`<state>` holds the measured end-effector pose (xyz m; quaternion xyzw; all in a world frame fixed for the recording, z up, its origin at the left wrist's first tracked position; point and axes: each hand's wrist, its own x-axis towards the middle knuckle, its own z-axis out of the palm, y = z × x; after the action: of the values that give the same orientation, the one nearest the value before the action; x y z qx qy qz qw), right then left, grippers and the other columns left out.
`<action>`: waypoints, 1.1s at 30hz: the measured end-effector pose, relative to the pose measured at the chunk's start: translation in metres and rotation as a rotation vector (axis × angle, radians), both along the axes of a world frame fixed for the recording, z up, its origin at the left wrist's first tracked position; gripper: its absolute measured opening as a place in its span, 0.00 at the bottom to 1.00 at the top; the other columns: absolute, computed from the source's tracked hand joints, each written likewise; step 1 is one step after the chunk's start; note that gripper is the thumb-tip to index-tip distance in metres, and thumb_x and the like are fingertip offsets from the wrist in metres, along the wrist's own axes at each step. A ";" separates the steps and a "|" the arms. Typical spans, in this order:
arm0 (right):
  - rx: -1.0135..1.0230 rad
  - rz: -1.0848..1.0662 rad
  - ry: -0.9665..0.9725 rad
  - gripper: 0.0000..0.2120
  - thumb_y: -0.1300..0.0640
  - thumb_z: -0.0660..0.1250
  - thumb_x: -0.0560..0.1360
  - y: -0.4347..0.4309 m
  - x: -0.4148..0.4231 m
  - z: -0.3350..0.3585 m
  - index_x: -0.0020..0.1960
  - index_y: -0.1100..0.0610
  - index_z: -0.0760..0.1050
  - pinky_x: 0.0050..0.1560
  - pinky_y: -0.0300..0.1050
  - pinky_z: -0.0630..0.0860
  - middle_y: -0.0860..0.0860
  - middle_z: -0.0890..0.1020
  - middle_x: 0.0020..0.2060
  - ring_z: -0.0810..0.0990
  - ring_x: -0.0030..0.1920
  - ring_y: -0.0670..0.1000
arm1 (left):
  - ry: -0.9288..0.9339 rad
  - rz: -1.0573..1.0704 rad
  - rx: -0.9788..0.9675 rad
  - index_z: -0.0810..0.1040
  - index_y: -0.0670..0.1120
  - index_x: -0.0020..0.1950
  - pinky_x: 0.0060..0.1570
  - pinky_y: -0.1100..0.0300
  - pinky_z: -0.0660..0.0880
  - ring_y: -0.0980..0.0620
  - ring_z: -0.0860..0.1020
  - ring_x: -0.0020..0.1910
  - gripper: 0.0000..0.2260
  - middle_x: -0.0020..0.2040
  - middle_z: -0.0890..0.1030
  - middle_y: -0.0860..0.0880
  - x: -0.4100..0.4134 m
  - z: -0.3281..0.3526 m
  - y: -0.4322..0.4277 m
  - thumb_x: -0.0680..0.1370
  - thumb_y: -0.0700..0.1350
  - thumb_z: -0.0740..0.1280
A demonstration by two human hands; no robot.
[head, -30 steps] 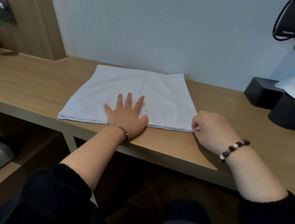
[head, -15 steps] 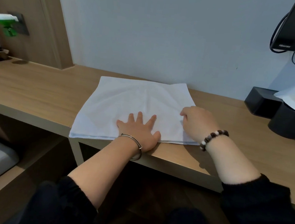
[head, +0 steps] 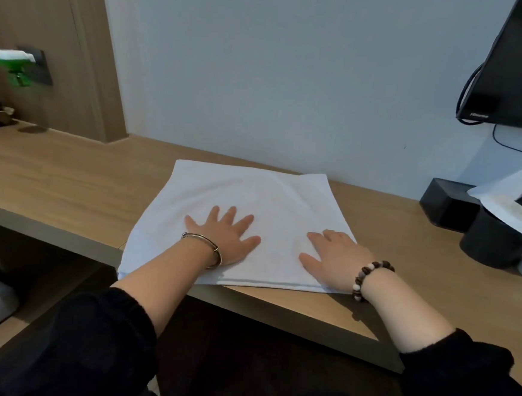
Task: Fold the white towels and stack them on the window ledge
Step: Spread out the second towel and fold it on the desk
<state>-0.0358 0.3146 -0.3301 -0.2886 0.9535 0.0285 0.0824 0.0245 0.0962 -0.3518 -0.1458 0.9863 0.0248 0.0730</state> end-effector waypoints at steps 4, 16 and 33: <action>0.057 -0.043 0.169 0.20 0.44 0.46 0.81 -0.022 0.000 0.031 0.52 0.54 0.72 0.40 0.44 0.71 0.51 0.77 0.43 0.76 0.41 0.52 | -0.033 -0.052 -0.004 0.55 0.61 0.74 0.66 0.35 0.57 0.43 0.54 0.74 0.26 0.76 0.56 0.51 0.004 0.018 0.001 0.77 0.65 0.50; -0.171 -0.272 0.059 0.27 0.55 0.51 0.79 -0.135 -0.124 0.014 0.77 0.54 0.50 0.74 0.59 0.49 0.54 0.47 0.77 0.49 0.76 0.58 | 0.155 0.067 -0.021 0.51 0.53 0.77 0.71 0.40 0.49 0.44 0.45 0.77 0.22 0.78 0.49 0.51 -0.113 0.032 -0.038 0.83 0.49 0.46; -0.109 -0.391 0.064 0.31 0.39 0.41 0.79 -0.098 -0.186 -0.022 0.78 0.49 0.45 0.73 0.62 0.46 0.50 0.46 0.78 0.45 0.77 0.51 | 0.027 0.294 -0.012 0.45 0.61 0.77 0.71 0.36 0.43 0.49 0.43 0.77 0.28 0.78 0.43 0.55 -0.137 -0.002 -0.142 0.78 0.66 0.41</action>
<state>-0.2222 0.2167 -0.3519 -0.1010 0.9936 -0.0306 0.0403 -0.1120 -0.0460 -0.3534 -0.2886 0.9554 0.0315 0.0542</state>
